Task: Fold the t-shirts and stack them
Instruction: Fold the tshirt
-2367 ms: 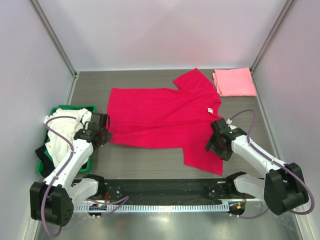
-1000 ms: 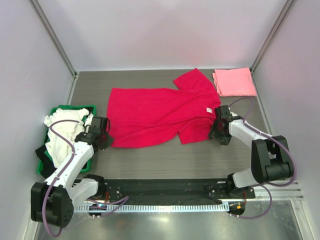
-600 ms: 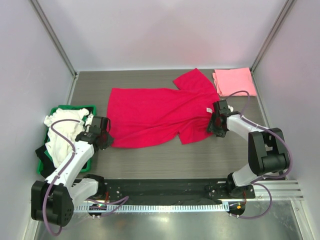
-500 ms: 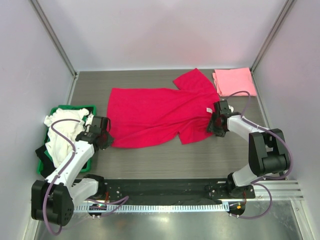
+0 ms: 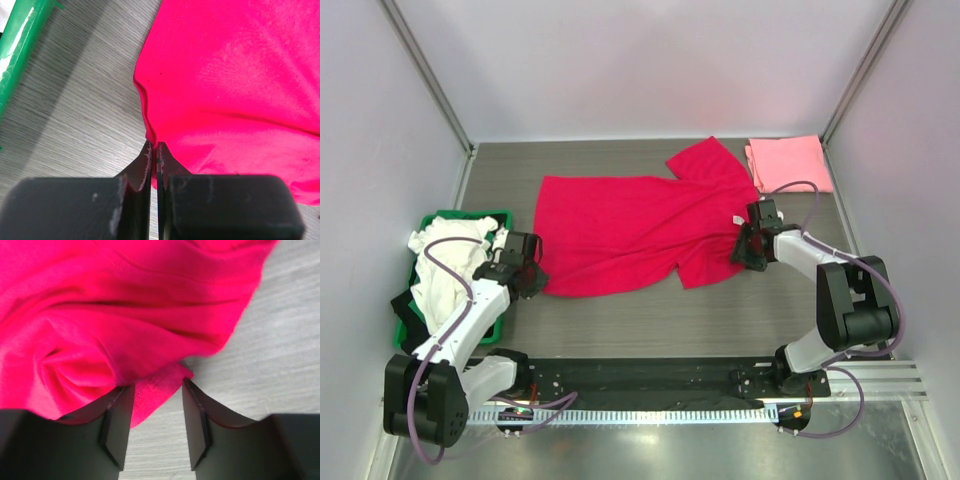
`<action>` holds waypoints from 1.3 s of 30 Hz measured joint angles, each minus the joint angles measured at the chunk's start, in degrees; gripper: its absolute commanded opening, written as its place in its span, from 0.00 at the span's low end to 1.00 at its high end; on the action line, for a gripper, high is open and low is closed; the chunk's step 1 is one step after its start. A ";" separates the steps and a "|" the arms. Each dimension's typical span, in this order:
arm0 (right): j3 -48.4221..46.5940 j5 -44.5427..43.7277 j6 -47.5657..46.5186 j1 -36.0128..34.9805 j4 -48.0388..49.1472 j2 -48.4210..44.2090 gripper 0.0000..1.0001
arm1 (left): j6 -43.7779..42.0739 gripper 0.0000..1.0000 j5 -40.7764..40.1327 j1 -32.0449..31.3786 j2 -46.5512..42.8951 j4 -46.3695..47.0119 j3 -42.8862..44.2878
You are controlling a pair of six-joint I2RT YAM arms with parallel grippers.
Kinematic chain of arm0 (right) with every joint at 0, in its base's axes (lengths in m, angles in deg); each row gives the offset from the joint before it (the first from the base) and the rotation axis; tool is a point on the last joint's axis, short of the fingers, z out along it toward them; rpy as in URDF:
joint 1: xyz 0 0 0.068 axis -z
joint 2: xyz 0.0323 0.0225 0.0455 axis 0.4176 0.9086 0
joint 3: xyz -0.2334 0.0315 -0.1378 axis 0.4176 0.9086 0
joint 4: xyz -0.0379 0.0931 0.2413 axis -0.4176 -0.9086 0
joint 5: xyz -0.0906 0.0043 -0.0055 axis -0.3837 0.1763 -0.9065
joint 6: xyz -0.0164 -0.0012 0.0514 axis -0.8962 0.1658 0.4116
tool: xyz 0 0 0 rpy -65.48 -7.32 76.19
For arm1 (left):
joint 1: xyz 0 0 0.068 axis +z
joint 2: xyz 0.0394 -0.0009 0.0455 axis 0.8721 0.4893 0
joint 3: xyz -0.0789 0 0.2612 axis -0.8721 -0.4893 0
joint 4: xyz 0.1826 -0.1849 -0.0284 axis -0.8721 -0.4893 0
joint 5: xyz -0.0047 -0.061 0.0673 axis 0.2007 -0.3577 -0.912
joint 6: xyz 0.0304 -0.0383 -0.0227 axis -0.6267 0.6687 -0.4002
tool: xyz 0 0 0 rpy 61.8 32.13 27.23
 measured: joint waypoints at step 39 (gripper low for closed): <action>-0.50 4.00 15.32 0.20 -42.18 -57.75 0.01 | -0.42 0.01 13.46 -0.11 -22.51 -26.86 9.75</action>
